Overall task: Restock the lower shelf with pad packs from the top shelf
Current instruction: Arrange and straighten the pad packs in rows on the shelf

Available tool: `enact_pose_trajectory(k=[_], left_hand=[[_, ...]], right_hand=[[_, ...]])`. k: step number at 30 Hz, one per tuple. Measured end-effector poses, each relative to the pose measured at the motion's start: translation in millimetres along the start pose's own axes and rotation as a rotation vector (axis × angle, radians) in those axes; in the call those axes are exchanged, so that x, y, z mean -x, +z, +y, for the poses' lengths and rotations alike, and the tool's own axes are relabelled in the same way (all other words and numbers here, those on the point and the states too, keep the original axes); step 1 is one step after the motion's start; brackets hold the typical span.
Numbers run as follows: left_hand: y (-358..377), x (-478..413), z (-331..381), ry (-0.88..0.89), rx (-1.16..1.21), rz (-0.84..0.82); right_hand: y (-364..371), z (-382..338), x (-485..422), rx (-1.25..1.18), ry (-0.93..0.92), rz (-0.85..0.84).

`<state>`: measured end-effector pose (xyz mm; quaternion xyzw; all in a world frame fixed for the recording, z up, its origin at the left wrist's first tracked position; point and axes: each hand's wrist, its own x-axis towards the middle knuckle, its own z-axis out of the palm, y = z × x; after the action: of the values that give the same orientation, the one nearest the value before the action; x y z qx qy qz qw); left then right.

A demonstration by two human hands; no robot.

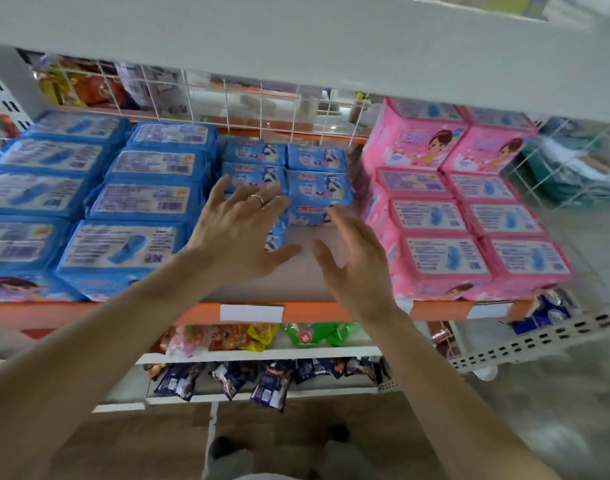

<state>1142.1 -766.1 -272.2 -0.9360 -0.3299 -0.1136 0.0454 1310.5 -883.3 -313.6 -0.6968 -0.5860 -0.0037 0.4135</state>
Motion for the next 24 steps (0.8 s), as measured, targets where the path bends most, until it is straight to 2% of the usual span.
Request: enact_pose_trajectory(k=[7,11,14,17,20,24], left_hand=[[9,-2,92,-0.004,0.049,0.019],[15,-14,162,-0.044,0.047,-0.135],[29,-31,202,-0.058,0.037,-0.191],[44,-44,222,-0.118,0.097,-0.210],[54,-49,230,-0.172,0.272,-0.187],[57,-55,236,-0.166,0.391,-0.161]], right_hand=[[-92,61,9,0.191,-0.070,0.005],[-180,122,13,0.415,0.134,-0.194],[-227,172,8,0.468,0.285,-0.273],[-241,206,4,0.447,0.353,-0.311],[-235,223,8,0.294,0.435,-0.323],[-222,219,16,0.301,0.427,-0.315]])
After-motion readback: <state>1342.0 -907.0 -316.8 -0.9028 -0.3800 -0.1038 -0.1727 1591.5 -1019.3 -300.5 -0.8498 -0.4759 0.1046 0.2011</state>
